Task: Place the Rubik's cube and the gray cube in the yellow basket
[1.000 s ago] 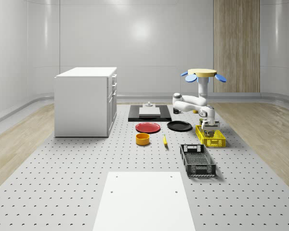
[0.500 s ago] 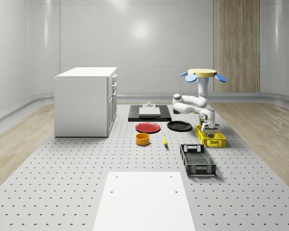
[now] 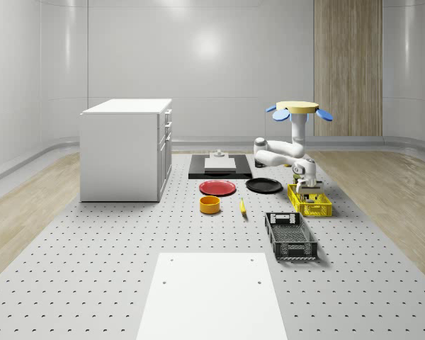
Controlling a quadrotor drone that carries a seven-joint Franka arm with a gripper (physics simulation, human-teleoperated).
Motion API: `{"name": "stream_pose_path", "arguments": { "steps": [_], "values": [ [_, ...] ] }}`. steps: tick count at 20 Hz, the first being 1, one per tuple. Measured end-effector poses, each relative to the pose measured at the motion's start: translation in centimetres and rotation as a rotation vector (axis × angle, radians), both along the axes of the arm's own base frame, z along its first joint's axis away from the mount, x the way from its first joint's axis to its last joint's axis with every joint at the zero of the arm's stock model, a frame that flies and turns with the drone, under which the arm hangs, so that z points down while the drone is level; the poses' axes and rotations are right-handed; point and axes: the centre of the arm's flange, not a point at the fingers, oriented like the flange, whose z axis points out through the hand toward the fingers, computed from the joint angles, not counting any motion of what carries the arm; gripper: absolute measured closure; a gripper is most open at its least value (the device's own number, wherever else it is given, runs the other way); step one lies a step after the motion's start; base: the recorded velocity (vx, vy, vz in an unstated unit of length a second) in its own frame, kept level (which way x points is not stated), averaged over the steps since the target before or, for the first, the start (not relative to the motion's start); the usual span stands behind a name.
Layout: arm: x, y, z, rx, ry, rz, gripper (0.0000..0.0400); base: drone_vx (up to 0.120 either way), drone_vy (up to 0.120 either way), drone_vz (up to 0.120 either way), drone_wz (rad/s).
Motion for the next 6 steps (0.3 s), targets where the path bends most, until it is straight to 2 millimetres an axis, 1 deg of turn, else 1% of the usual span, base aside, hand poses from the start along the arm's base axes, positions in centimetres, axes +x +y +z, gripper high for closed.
{"name": "stream_pose_path", "arguments": {
  "steps": [6],
  "values": [
    [0.0,0.0,-0.95,0.0,0.0,0.0,0.0002,0.0,0.0,0.0,0.0]
  ]
}}
